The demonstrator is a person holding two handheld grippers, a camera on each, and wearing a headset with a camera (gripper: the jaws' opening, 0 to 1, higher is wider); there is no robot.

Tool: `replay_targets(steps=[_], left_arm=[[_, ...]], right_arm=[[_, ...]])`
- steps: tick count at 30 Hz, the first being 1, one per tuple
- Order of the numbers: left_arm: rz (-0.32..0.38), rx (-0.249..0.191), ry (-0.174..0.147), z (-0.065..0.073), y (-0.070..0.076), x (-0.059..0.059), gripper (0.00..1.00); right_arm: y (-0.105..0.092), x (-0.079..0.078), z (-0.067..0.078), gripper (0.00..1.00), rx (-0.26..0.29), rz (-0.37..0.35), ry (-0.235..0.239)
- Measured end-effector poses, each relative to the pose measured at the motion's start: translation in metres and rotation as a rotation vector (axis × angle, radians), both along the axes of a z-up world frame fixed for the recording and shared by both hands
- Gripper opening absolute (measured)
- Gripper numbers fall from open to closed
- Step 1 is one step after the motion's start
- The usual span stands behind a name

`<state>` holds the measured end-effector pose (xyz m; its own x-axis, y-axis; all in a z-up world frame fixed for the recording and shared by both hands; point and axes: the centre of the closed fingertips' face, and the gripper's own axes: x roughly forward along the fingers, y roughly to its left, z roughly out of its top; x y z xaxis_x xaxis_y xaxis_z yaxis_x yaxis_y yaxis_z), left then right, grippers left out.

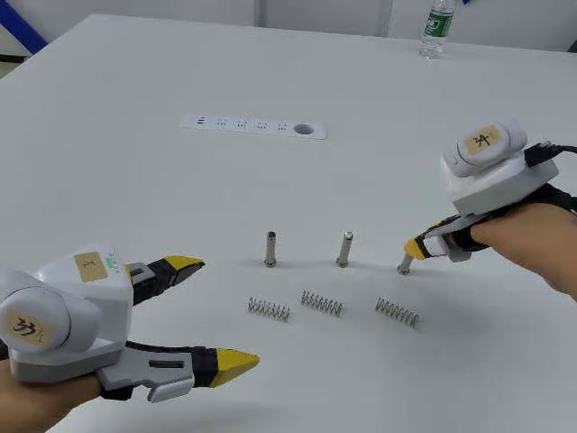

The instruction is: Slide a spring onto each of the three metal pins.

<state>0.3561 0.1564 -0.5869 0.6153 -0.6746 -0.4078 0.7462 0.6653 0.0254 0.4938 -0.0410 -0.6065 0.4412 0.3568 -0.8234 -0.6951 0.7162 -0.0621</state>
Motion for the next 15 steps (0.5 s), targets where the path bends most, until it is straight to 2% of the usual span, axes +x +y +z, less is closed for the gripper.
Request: replay_targets(steps=[15], left_arm=[[-0.008, 0.002, 0.0, 0.0, 0.0, 0.001, 0.79]], right_arm=[[-0.014, -0.021, -0.003, 0.18, -0.005, -0.008, -0.005]])
